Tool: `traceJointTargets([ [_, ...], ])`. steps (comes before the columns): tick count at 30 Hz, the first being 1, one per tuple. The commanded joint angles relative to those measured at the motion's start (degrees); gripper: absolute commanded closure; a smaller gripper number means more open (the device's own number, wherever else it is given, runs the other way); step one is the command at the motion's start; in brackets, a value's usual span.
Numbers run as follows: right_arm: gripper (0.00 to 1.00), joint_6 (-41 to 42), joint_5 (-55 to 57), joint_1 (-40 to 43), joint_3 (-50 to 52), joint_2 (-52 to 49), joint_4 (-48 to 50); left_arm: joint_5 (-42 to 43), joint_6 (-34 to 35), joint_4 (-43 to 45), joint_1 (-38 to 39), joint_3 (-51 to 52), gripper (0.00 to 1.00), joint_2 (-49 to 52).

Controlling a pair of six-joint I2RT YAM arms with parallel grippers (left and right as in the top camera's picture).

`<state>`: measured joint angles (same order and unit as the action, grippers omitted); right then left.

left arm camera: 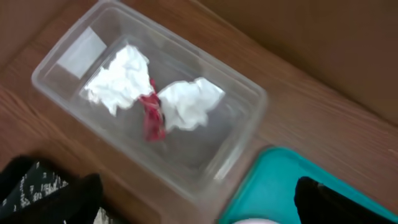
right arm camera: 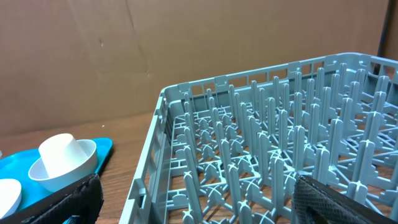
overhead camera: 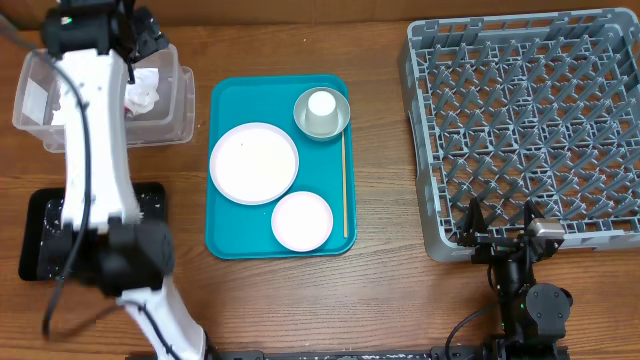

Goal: Sort waste into correct bins and load items into the dishwasher
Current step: 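Carry the napkin left and release it into the clear bin, then move the right gripper from the rack toward the small white plate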

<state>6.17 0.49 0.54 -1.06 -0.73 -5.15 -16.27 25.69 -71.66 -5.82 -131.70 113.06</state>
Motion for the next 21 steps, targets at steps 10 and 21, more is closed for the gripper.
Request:
traceJointTargets([
  [10,0.00,-0.2,0.7,-0.2,0.6,0.6,0.4,-4.1,25.9,-25.2,-5.4,-0.7,0.00,-16.0],
  [21,0.00,-0.2,0.7,-0.2,0.6,0.6,0.4,-2.2,23.2,-25.1,-11.8,0.1,0.00,-15.6],
])
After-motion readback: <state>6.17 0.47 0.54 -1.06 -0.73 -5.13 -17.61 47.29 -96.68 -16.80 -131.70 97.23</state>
